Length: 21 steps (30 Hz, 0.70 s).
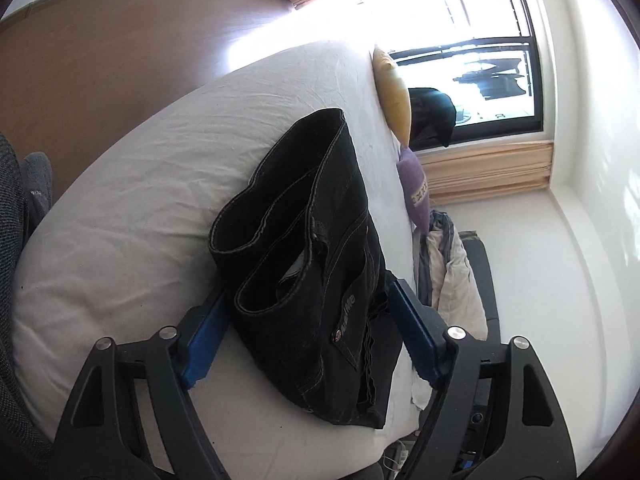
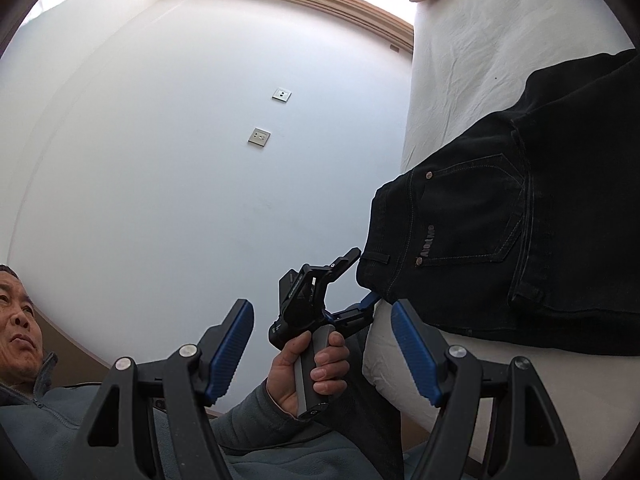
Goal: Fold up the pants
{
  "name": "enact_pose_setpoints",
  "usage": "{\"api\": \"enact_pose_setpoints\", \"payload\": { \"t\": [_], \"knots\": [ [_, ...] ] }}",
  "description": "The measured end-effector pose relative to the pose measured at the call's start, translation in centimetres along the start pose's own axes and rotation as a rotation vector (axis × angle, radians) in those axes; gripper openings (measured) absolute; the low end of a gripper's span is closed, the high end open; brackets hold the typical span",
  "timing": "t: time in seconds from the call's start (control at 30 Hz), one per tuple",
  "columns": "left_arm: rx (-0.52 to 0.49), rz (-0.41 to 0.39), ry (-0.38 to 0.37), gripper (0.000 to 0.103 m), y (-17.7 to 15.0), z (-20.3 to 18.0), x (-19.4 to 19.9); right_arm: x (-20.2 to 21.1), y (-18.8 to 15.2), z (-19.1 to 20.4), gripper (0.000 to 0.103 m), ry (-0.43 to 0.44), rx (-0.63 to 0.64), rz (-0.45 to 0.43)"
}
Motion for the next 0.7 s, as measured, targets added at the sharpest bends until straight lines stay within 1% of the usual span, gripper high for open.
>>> {"api": "enact_pose_setpoints", "payload": {
  "t": [0.03, 0.1, 0.17, 0.23, 0.33, 0.43, 0.57, 0.7],
  "knots": [
    [0.013, -0.002, 0.001, 0.063, 0.1, 0.2, -0.2, 0.0, -0.1, -0.1, 0.075, 0.005, -0.003, -0.002],
    [0.058, -0.008, 0.006, 0.04, 0.4, 1.1, -0.7, 0.0, -0.1, -0.5, 0.075, 0.009, -0.009, 0.0],
    [0.114, -0.014, 0.003, 0.031, 0.7, 2.2, -1.5, -0.2, -0.1, -0.9, 0.075, 0.014, -0.017, 0.003],
    [0.131, -0.015, -0.008, 0.028, 0.8, 2.6, -1.8, -0.1, 0.0, -1.2, 0.075, 0.021, -0.021, 0.001],
    [0.113, -0.009, -0.003, 0.021, 1.0, 2.6, -1.7, 0.6, 0.7, -2.0, 0.075, 0.025, -0.034, -0.028],
    [0.094, -0.005, 0.005, 0.014, 1.2, 2.0, -1.7, 1.0, 1.5, -3.3, 0.075, -0.006, -0.051, -0.048],
    [0.011, -0.01, 0.02, 0.012, 1.4, -0.3, -1.5, 1.5, 2.8, -5.6, 0.075, -0.088, -0.074, -0.066],
    [-0.082, -0.01, 0.006, 0.012, 1.3, -3.6, -0.7, 1.6, 4.5, -9.1, 0.075, -0.219, -0.107, -0.074]
  ]
}}
Point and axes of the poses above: each gripper's, at about its wrist camera, not at the fingertips, and x roughly against the way its jaws point, z to its left, y to its top, the point moved 6 cm from there along -x, roughly the way its jaws point, and after that the axes turned 10 degrees about -z, right-handed, at the moved point
